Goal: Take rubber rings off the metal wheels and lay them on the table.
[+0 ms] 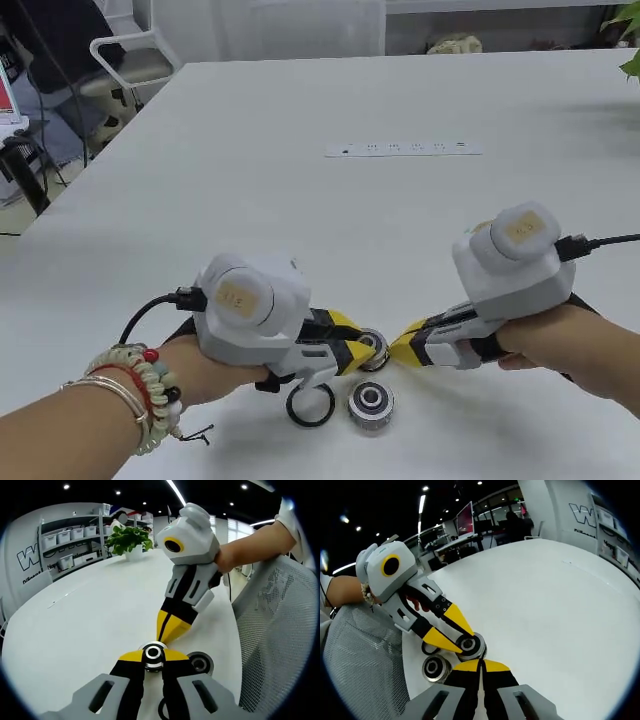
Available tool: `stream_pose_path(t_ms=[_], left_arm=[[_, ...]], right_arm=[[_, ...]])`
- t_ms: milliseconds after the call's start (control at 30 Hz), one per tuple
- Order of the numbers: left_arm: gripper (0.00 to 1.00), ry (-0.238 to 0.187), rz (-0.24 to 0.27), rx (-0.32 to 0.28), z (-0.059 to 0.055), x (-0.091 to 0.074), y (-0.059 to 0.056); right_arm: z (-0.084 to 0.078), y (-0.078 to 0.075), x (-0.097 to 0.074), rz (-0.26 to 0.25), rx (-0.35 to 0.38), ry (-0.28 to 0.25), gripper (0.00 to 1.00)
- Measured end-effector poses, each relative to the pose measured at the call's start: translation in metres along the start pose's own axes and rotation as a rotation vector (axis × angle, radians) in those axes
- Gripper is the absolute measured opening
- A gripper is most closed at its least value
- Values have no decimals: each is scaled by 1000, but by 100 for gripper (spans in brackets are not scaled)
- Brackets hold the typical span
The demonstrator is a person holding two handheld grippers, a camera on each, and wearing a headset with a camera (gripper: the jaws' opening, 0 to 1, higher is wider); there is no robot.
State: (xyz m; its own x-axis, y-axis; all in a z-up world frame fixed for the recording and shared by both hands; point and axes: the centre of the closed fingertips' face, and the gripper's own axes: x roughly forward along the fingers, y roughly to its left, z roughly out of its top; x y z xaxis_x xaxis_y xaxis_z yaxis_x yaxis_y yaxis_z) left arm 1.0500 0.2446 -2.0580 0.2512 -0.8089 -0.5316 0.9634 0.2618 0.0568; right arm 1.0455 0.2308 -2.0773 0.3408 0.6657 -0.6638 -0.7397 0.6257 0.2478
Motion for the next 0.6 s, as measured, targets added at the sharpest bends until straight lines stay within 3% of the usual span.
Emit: stream_pose_path(t_ms=[500, 533, 600], left_arm=[[7, 0, 3, 6, 0, 0, 0], [7, 0, 1, 6, 0, 0, 0], [7, 0, 2, 7, 0, -1, 0]], right_arm=[[4, -1, -2, 2, 41, -18, 0], [9, -5, -4, -11, 47, -45, 0], [17, 2, -6, 28, 114, -76, 0]])
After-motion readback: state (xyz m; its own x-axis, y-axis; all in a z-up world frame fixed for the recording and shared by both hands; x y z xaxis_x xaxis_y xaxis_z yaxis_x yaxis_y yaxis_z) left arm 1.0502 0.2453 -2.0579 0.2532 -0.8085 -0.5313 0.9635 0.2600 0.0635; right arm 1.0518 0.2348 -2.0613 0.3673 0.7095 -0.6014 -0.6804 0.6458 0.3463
